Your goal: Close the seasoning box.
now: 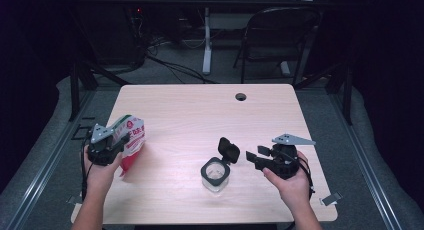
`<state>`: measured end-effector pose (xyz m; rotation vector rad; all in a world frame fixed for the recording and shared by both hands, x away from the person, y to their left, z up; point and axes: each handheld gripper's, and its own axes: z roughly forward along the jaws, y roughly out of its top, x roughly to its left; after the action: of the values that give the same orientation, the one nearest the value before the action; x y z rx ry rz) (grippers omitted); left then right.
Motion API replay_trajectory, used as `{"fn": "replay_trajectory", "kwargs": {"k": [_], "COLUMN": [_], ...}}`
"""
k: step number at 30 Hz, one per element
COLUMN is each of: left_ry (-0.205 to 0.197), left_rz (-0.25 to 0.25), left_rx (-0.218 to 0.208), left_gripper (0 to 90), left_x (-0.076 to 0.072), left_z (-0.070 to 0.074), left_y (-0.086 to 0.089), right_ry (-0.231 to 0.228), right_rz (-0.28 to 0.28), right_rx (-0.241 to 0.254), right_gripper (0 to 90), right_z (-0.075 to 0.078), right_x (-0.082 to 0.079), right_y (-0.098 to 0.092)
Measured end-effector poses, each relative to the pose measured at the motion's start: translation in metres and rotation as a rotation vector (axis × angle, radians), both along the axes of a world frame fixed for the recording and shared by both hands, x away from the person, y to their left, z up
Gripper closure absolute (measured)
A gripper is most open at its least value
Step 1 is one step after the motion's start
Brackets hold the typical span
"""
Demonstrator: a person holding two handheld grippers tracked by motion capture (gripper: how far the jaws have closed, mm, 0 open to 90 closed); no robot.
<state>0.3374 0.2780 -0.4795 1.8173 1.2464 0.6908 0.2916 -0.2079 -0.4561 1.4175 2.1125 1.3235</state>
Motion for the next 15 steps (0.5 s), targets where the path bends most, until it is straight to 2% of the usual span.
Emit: {"fn": "replay_trajectory", "kwargs": {"k": [8,12,15], "left_ry": [-0.039,-0.039,-0.029], "left_rz": [-0.003,-0.010,-0.031], "left_rx": [-0.012,-0.019,-0.040], "left_gripper": [90.0,90.0,90.0], "left_x": [-0.007,-0.008,-0.007], "left_z": [0.014,0.016,0.017], "left_y": [0.003,0.003,0.001], "right_ry": [-0.002,-0.002,-0.002], "right_rz": [-0.003,-0.001,-0.003], "right_rx": [0.003,0.000,0.001], "right_gripper": [47.8,47.8,47.8], "right_z": [0.000,0.000,-0.001], "right_x": [0.000,0.000,0.000], "right_y": [0.000,0.000,0.000]}}
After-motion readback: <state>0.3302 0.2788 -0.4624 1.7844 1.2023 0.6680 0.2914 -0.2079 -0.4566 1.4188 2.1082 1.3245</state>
